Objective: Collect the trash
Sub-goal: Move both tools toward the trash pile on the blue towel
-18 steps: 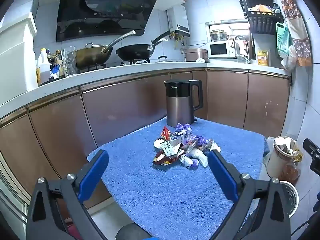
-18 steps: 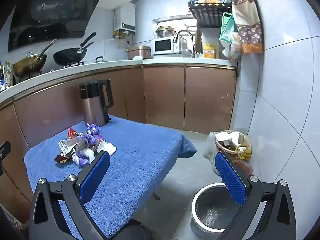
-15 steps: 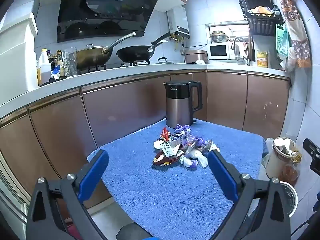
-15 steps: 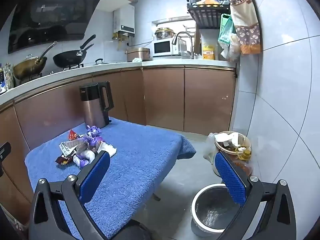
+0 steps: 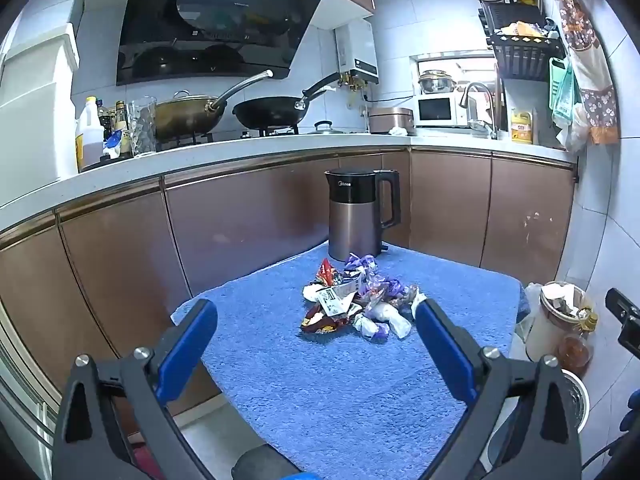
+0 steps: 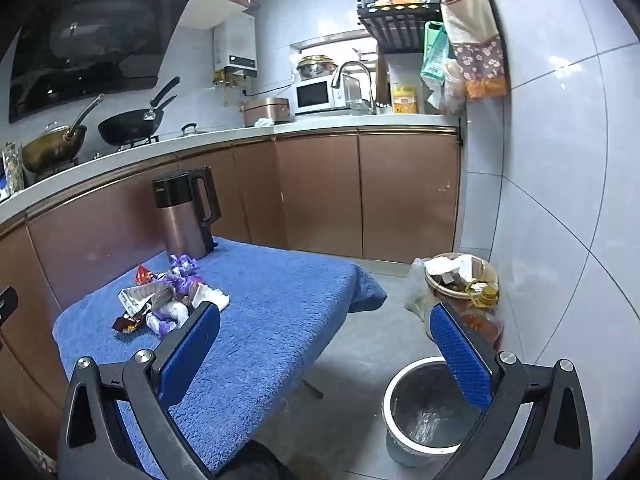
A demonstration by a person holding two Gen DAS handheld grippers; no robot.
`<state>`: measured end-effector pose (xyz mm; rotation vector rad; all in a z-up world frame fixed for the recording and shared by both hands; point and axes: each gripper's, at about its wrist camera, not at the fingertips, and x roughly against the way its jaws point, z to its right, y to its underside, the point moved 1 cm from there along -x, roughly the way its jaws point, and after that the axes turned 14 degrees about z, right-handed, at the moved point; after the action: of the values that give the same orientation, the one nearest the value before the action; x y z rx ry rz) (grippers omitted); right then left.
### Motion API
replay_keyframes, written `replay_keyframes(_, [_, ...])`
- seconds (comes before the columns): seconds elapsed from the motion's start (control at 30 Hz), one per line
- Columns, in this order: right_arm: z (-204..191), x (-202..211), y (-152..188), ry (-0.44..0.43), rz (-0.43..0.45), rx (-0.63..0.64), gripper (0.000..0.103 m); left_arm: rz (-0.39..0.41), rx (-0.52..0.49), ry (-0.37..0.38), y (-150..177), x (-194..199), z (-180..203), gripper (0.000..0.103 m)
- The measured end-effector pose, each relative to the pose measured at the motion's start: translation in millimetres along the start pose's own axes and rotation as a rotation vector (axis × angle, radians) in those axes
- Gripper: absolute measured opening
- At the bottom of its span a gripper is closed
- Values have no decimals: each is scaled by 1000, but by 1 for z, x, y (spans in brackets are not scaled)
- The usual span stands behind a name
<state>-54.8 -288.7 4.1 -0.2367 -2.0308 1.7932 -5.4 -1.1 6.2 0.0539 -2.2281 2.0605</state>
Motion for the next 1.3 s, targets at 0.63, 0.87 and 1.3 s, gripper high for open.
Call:
replay_keyframes(0.63, [12, -16, 10, 66, -16, -16, 103, -16, -54, 32, 11, -19, 16, 100])
replay_keyframes(0.87, [17, -31, 14, 87, -37, -21, 103, -46, -69, 50, 21, -40, 21, 100])
replay_keyframes(1.3, [15, -67, 22, 90, -71, -21, 103, -103, -100, 61, 35, -86, 26, 100])
